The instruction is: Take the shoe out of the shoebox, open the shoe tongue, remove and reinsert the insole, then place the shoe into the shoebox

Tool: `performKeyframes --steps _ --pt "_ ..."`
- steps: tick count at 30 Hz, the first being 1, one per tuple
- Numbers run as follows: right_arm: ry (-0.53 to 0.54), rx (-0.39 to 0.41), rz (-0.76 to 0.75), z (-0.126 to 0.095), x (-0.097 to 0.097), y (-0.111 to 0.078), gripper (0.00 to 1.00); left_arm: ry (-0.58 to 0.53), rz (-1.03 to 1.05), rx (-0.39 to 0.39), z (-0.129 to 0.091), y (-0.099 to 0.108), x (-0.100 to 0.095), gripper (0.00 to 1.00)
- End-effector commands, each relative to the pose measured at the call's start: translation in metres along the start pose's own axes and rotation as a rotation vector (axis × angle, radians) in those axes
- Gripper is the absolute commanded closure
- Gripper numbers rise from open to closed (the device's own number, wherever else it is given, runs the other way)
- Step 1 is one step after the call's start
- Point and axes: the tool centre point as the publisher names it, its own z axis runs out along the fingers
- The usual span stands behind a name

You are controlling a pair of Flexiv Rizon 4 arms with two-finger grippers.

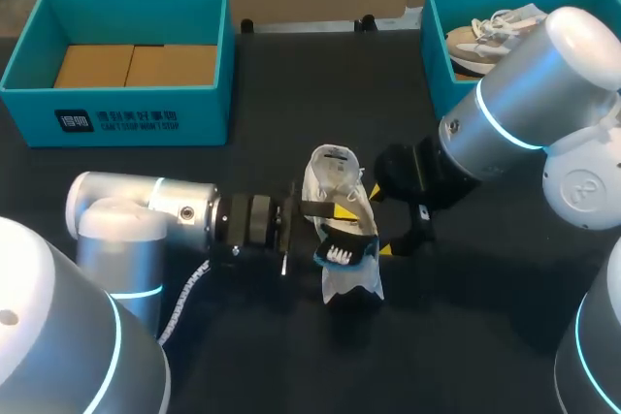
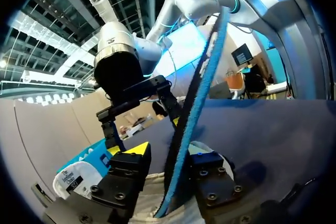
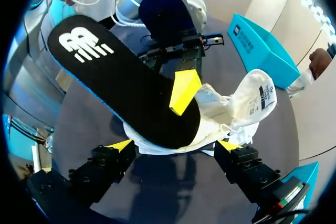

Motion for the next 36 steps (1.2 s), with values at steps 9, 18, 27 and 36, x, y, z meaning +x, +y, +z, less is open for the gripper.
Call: performKeyframes --steps 9,18,27,36 --pt "-0.001 0.000 0.000 0.001 0.000 0.000 0.00 -0.006 -0.020 -0.106 -0.018 -0.005 0.009 0.77" --pt "-0.001 0.000 0.000 0.001 0.000 0.000 0.00 0.017 -0.014 -0.206 -0.018 -0.001 0.010 1.00" --pt "-0.001 0.000 0.000 0.001 0.000 0.000 0.00 0.037 -0.007 -0.267 -0.015 0.014 0.010 1.00" --pt "-0.001 0.000 0.000 0.001 0.000 0.000 0.00 0.015 0.032 -0.279 -0.015 0.029 0.007 1.00"
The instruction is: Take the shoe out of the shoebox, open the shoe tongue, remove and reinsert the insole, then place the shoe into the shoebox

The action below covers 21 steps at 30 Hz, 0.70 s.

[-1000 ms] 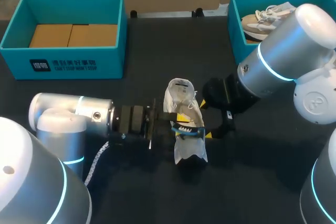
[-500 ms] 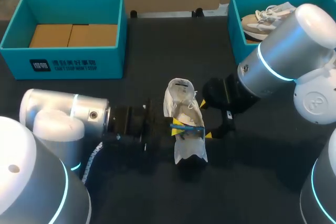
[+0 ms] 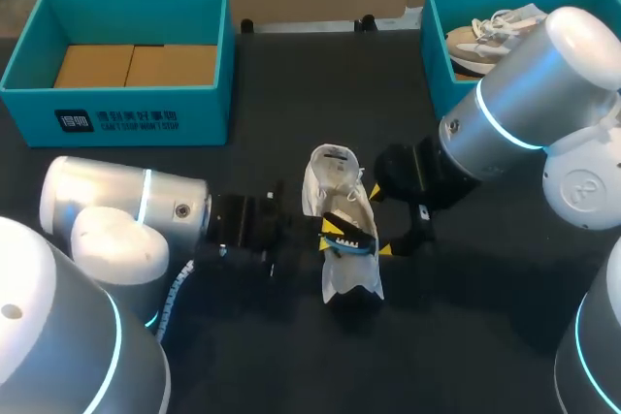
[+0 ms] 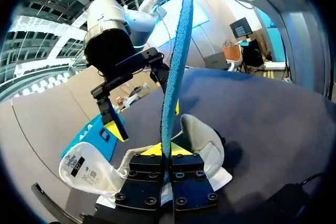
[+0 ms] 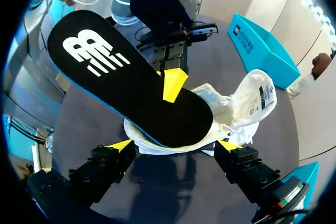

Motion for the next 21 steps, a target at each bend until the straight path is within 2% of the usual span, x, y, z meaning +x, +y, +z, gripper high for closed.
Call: performKeyframes --steps 1,13,21 --pt "-0.001 -0.001 0.000 0.001 0.000 0.000 0.00 -0.016 0.009 0.007 0.007 0.005 -0.001 1.00" --pt "-0.001 -0.001 0.000 0.001 0.000 0.000 0.00 -0.037 0.020 0.001 0.008 0.018 -0.010 1.00" --pt "-0.001 -0.001 0.000 0.001 0.000 0.000 0.00 -0.038 0.026 0.002 0.006 0.017 -0.004 1.00"
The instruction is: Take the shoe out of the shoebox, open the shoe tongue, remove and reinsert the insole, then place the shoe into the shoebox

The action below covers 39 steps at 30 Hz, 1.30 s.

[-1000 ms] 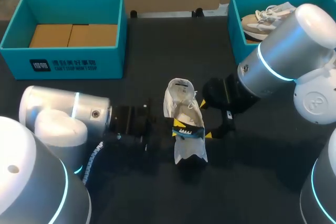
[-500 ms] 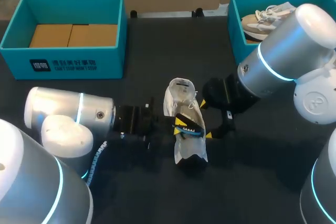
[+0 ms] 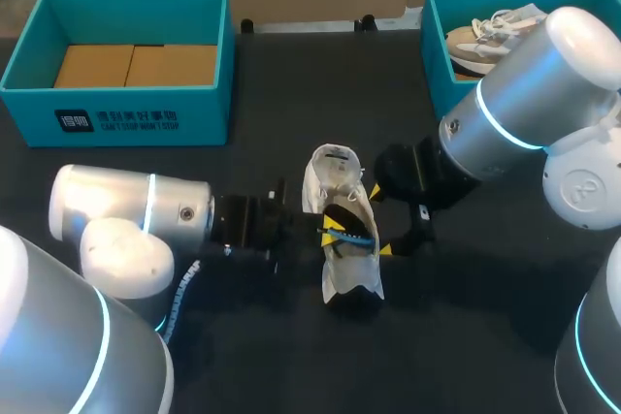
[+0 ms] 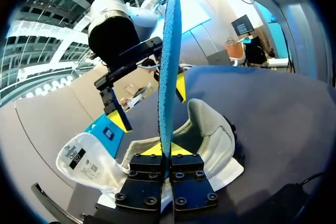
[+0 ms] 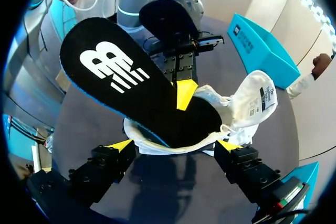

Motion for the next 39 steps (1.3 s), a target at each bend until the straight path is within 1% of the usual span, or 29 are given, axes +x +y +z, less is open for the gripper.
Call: performKeyframes --steps 1,6,7,8,9,13,15,17,20,24,26,28,30,36,39 --pt "-0.001 -0.001 0.000 0.001 0.000 0.000 0.00 -0.004 0.002 -0.009 -0.001 -0.001 0.003 1.00" --pt "-0.001 -0.001 0.000 0.001 0.000 0.000 0.00 -0.013 -0.009 -0.003 -0.005 -0.002 0.004 1.00" --pt "-0.001 -0.001 0.000 0.001 0.000 0.000 0.00 -0.015 -0.008 0.004 -0.005 -0.005 0.003 0.75" --pt "-0.001 -0.001 0.000 0.001 0.000 0.000 0.00 -0.016 -0.009 0.011 -0.006 -0.007 0.004 0.55" --pt "-0.001 -0.001 0.000 0.001 0.000 0.000 0.00 -0.015 -0.009 0.012 -0.006 -0.009 0.004 0.55" --pt "-0.001 -0.001 0.000 0.001 0.000 0.000 0.00 -0.010 0.002 0.027 -0.006 -0.018 0.003 0.58" --pt "-0.001 -0.001 0.000 0.001 0.000 0.000 0.00 -0.004 0.012 0.030 -0.006 -0.023 0.002 0.62" --pt "-0.001 -0.001 0.000 0.001 0.000 0.000 0.00 0.001 0.021 0.032 -0.005 -0.026 0.001 0.63" --pt "-0.001 -0.001 0.000 0.001 0.000 0.000 0.00 0.014 0.025 0.034 -0.001 -0.027 0.000 0.67" --pt "-0.001 -0.001 0.000 0.001 0.000 0.000 0.00 0.044 0.014 0.023 0.007 -0.021 0.001 0.81" --pt "-0.001 -0.001 0.000 0.001 0.000 0.000 0.00 0.064 0.003 0.004 0.011 -0.017 0.002 0.85" --pt "-0.001 -0.001 0.000 0.001 0.000 0.000 0.00 0.075 -0.006 -0.004 0.013 -0.012 0.004 0.87" --pt "-0.001 -0.001 0.000 0.001 0.000 0.000 0.00 0.081 -0.007 -0.010 0.014 -0.008 0.005 1.00" --pt "-0.001 -0.001 0.000 0.001 0.000 0.000 0.00 0.066 0.015 -0.049 0.013 0.000 0.005 1.00" --pt "-0.001 -0.001 0.000 0.001 0.000 0.000 0.00 0.046 0.042 -0.051 0.012 0.002 0.004 1.00"
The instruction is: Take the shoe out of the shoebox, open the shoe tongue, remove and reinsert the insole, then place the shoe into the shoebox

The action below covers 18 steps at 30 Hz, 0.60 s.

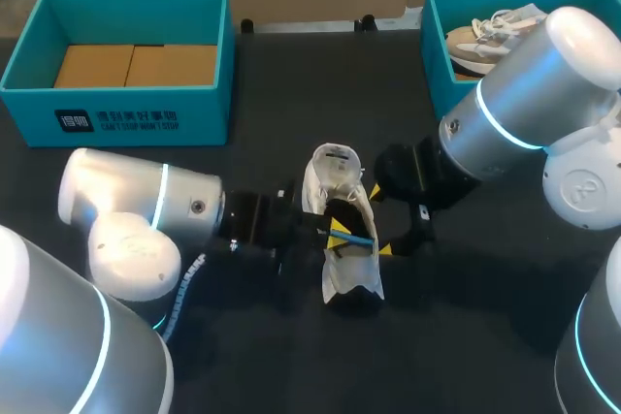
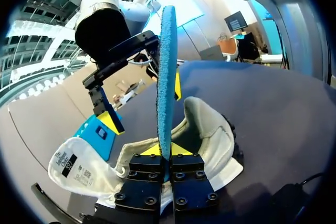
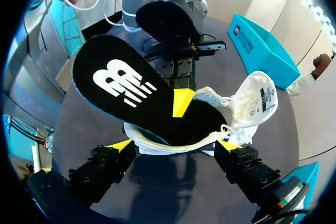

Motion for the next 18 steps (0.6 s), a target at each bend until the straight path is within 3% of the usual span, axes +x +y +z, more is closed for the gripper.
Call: performKeyframes --steps 1,10,15,18 --pt "-0.001 -0.001 0.000 0.0010 0.0003 0.0000 0.00 -0.032 0.026 -0.011 0.0018 0.0007 0.0005 1.00" --pt "-0.001 -0.001 0.000 0.0010 0.0003 0.0000 0.00 -0.078 0.080 -0.039 0.0005 0.0017 -0.0040 1.00" --pt "-0.001 -0.001 0.000 0.0010 0.0003 0.0000 0.00 -0.088 0.055 -0.015 -0.0005 0.0024 -0.0041 0.99" --pt "-0.001 -0.001 0.000 0.0010 0.0003 0.0000 0.00 -0.059 0.036 -0.008 0.0028 -0.0006 -0.0010 0.67"
